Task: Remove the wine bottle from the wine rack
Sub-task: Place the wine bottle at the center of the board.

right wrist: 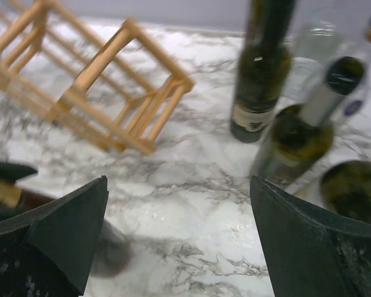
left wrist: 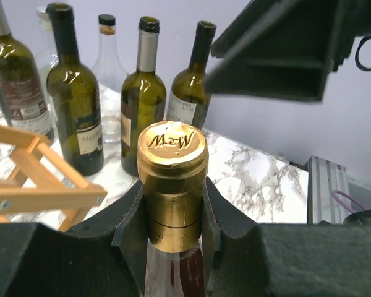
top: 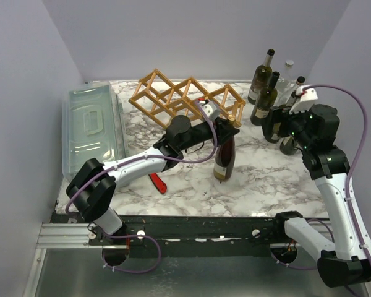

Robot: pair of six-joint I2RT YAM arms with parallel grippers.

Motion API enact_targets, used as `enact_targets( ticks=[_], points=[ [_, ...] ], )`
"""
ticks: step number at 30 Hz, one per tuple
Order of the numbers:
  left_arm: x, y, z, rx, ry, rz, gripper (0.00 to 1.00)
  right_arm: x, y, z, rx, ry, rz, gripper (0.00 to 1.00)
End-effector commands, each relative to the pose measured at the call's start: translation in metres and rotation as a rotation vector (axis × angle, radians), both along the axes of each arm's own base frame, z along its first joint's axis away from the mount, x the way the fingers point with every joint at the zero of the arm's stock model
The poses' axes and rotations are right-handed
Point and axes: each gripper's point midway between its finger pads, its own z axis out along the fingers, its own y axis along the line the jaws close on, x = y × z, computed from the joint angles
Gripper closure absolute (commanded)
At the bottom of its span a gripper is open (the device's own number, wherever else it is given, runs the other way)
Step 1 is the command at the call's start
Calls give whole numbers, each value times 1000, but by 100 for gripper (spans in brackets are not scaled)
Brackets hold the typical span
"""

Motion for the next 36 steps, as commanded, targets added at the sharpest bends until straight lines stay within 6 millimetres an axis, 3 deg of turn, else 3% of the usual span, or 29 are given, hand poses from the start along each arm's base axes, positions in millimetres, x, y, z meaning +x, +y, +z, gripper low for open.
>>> enact_targets(
  ticks=[1,5,8,22,27,36],
  points=[
    [-19,-4,151,-319,-292,-24,100,9,-72,50,174,-115,-468,1],
    [-9,-29,157,-315,-322,-7,100,7,-118,64,258,-192,-722,1],
    [0,-46,164,-321,-342,4,100,3,-131,68,285,-218,-786,1],
    [54,-108,181,-319,-392,98,100,-3,-128,58,311,-201,-762,1],
    [72,-121,179,-311,-388,141,100,-2,-129,56,315,-198,-766,1],
    [88,-132,163,-279,-375,175,100,0,-128,54,320,-192,-758,1]
  ],
)
